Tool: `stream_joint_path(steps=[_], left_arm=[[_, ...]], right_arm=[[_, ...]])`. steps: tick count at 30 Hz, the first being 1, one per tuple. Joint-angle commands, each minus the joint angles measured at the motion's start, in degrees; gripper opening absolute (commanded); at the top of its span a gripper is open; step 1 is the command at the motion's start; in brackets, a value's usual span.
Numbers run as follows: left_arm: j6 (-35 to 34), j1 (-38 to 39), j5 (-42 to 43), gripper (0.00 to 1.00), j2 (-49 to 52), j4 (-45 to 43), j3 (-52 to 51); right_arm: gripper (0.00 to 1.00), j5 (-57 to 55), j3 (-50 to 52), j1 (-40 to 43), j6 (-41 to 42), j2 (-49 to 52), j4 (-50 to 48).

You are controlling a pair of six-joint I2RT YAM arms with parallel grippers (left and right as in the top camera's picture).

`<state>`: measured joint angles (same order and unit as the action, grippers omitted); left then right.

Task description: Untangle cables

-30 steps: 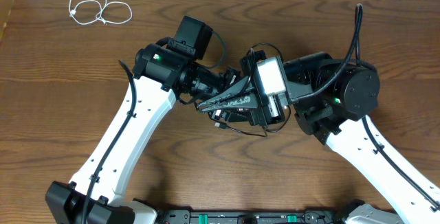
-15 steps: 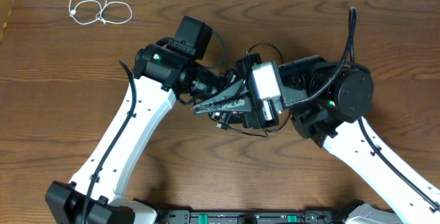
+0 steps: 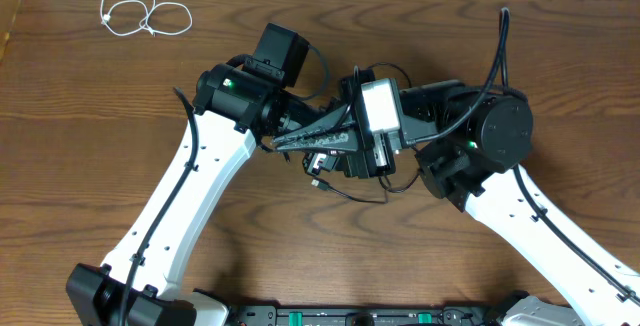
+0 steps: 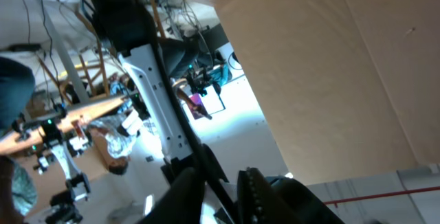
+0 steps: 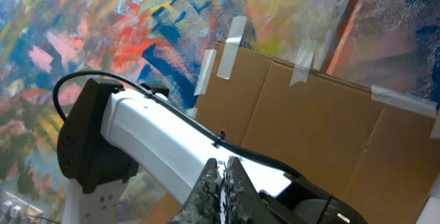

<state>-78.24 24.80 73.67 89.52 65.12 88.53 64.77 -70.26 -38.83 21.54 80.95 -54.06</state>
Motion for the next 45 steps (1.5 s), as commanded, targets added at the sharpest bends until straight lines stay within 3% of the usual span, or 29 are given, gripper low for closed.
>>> stream_joint_path(steps=[1, 14, 19, 29, 32, 37, 41, 45], left_arm=[[0.09, 0.04, 1.14, 0.19, 0.33, 0.09, -0.17], [0.13, 0.02, 1.14, 0.15, 0.33, -1.92, -0.17], [0.11, 0.02, 1.09, 0.08, 0.33, -5.31, -0.17], [0.13, -0.85, -1.38, 0.07, 0.33, -6.19, -0.17], [0.13, -2.12, -4.26, 0.07, 0.33, -6.16, -0.17], [0.11, -3.72, -8.37, 0.07, 0.33, -6.14, -0.17], [0.13, -5.25, -15.23, 0.07, 0.33, -6.10, -0.17], [0.13, -6.78, -27.67, 0.08, 0.33, -6.08, -0.17]], right_arm=[[0.01, -0.98, -0.11, -0.26, -1.03, 0.24, -0.13], [0.01, -1.01, -0.13, -0.20, -1.03, 0.24, 0.68], [0.01, -0.92, -0.13, 0.28, -1.01, 0.24, 0.81], [0.01, 0.31, -0.13, 5.05, 2.93, 0.22, 0.94], [0.01, 0.33, -0.13, 6.43, 6.34, 0.22, 0.94], [0.12, 1.55, -0.13, 8.09, 9.57, 0.22, 0.94], [0.02, 3.61, -0.11, 11.15, 14.84, 0.22, 1.22], [0.01, 8.24, -0.11, 15.30, 18.05, 0.22, 3.61]])
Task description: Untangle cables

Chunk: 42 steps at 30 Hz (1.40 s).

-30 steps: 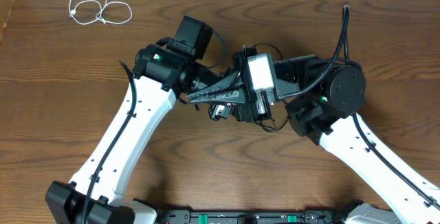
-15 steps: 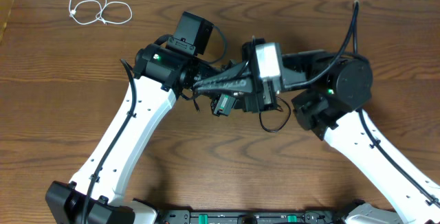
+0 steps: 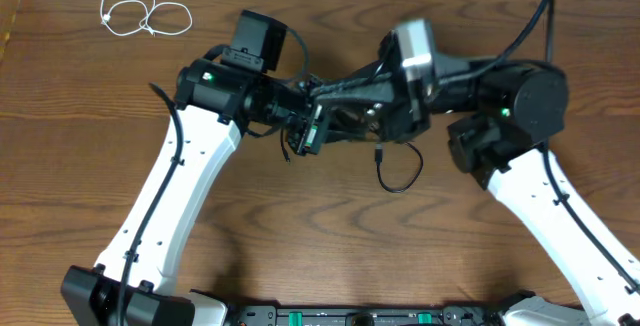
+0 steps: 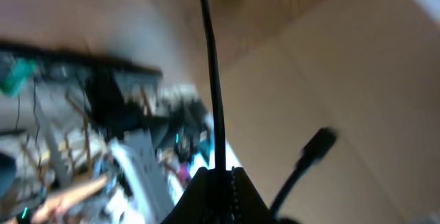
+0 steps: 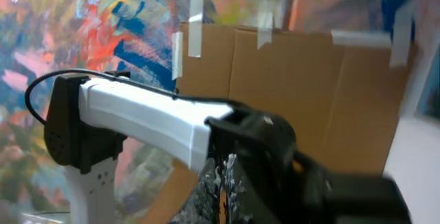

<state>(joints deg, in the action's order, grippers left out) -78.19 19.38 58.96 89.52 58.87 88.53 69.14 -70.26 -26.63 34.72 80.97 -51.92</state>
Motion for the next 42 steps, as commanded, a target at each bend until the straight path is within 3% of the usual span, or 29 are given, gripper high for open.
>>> stream_joint_path(steps=[1, 5, 6, 7, 9, 16, 22, 29, 35, 42], left_arm=[[0.09, -1.68, -16.50, 0.07, 0.33, 0.28, -0.17], [0.09, -2.12, -28.37, 0.08, 0.33, 1.49, -0.17], [0.07, -2.10, -32.59, 0.08, 0.33, 1.90, -0.17], [0.09, -2.10, -34.51, 0.07, 0.33, 2.19, -0.17], [0.09, -2.12, -37.77, 0.07, 0.33, 2.54, -0.17], [0.13, -2.12, -50.95, 0.07, 0.31, 2.56, -0.17], [3.30, -2.12, -57.59, 0.07, -1.81, 2.49, 1.11], [14.51, -2.12, -64.41, 0.07, -7.04, 2.14, 6.25], [15.43, -2.12, -64.78, 0.07, -13.70, -2.08, 8.59], [15.34, -2.12, -64.57, 0.07, -22.05, -10.86, 8.59]], right_arm=[[0.01, 4.72, -0.13, 4.04, 5.18, 0.20, 2.67], [0.14, 7.21, -0.13, 8.59, 5.51, 0.20, 11.08], [0.35, 7.43, -0.13, 10.51, 5.49, 0.22, 14.93], [0.45, 7.41, -0.13, 11.52, 5.49, 0.22, 17.11], [0.51, 7.41, -0.13, 13.60, 5.33, 0.22, 21.68], [0.98, 7.52, -0.13, 17.79, 3.61, 0.33, 34.47], [0.99, 5.90, -0.11, 18.45, -8.26, 0.37, 50.77], [0.99, -9.79, -0.11, 18.32, -15.23, 0.37, 68.83], [0.99, -15.54, -0.11, 17.33, -20.70, 0.37, 77.68], [0.99, -26.93, -0.11, 15.34, -20.87, 0.39, 85.48]])
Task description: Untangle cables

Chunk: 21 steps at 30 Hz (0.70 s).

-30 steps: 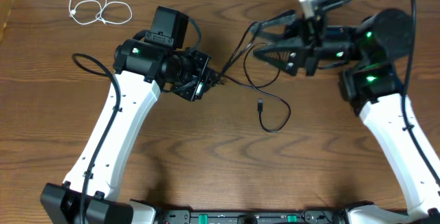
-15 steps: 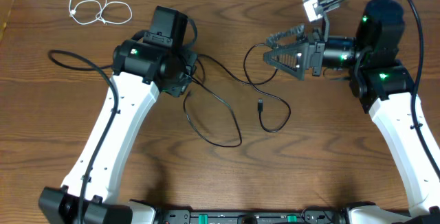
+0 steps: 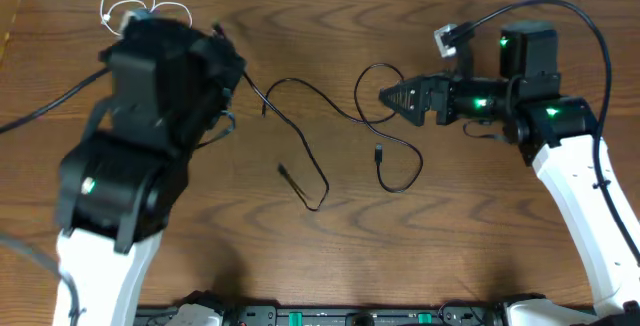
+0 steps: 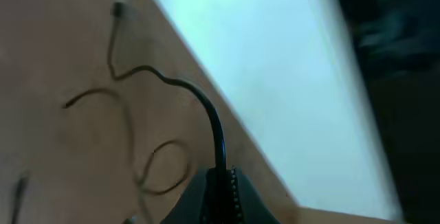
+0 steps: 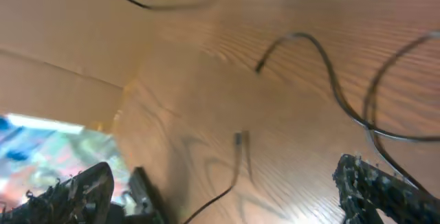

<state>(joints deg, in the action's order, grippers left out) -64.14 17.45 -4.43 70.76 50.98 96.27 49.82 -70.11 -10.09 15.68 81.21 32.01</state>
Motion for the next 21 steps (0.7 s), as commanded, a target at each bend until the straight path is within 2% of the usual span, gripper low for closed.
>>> stream_joint_path(steps=[1, 8, 11, 13, 15, 21], left_arm=[[1.31, -0.20, -1.20, 0.07, -4.48, -5.42, 0.85], [1.33, -1.44, -2.21, 0.08, -6.56, -21.09, 0.85], [1.36, -2.89, -7.08, 0.08, -5.95, -24.87, 0.85], [1.42, -4.70, -14.95, 0.08, -4.48, -25.38, 0.85], [2.49, -6.08, -18.25, 0.07, -2.95, -25.40, 0.85], [3.06, -12.50, -22.69, 0.07, 4.26, -26.49, 0.85]], right_arm=[[0.99, -9.46, -0.26, -1.79, -1.84, 0.15, 2.19], [0.99, -12.37, -0.26, -4.61, -1.86, 0.17, 2.08], [0.99, -14.34, -0.26, -5.79, -1.84, 0.20, 2.29], [0.99, -15.50, -0.26, -6.95, -1.84, 0.20, 2.27], [0.99, -15.89, -0.26, -7.58, -1.84, 0.20, 2.12], [0.99, -18.84, -0.26, -9.22, -1.81, 0.20, 2.10]])
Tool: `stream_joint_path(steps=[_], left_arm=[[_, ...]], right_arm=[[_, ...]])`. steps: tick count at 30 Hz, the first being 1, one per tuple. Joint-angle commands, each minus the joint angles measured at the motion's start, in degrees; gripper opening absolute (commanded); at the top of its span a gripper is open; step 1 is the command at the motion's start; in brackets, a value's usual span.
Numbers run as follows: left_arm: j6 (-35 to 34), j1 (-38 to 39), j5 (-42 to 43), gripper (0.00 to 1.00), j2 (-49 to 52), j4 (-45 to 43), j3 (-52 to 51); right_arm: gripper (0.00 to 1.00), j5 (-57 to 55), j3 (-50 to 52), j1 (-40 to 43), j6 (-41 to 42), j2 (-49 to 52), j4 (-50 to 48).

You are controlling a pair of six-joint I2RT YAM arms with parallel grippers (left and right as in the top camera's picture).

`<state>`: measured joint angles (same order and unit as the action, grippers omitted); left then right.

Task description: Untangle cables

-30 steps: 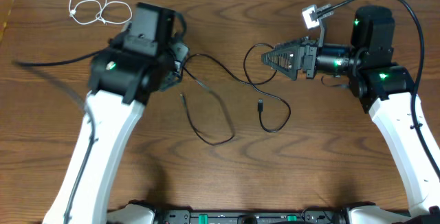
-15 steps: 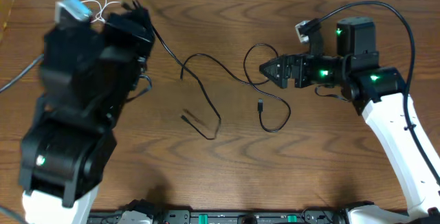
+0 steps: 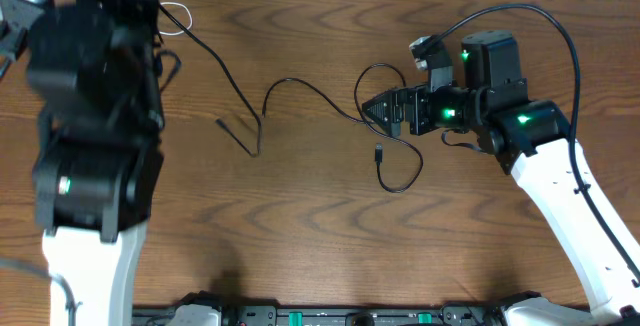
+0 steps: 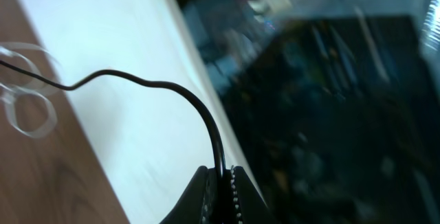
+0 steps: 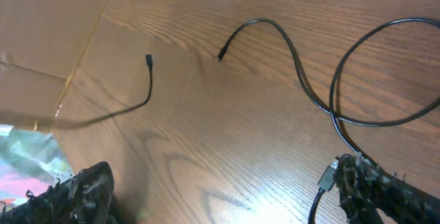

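Observation:
My left gripper [image 4: 221,177] is shut on a thin black cable [image 3: 215,76] and is raised high at the table's far left. That cable runs down from it to a bend, and its free end [image 3: 220,121] lies on the wood. A second black cable [image 3: 315,91] lies mid-table with a loop [image 3: 380,86] and a small plug [image 3: 378,151]. Its bare end [image 5: 220,58] lies close beside the first cable's bend. My right gripper [image 3: 385,111] stands open just over the loop with nothing between its fingers [image 5: 375,183].
A white cable [image 4: 27,107] lies coiled at the table's far-left corner, partly hidden under my left arm [image 3: 95,86]. The table's back edge runs just beyond it. Brown wood [image 3: 300,246] spreads in front of the cables.
My left gripper has moved farther up and left with its cable. The cable's free end has shifted left and now lies beside the looped cable's end. My right gripper stays open by the loop.
Both grippers were shut close together over the tangle at mid-table. Then they were still together, a little farther back. Then they were far apart, the left holding one cable and the right open. Now the held cable is stretched off to the left of the looped one.

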<state>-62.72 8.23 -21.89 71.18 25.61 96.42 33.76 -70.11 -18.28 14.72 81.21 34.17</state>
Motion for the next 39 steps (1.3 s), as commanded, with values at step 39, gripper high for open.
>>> stream_joint_path(steps=[39], left_arm=[[62.14, -29.68, -8.07, 0.07, 39.98, -19.30, 0.35]], right_arm=[[0.99, -9.14, -0.26, -2.08, 2.40, 13.84, -4.79]])
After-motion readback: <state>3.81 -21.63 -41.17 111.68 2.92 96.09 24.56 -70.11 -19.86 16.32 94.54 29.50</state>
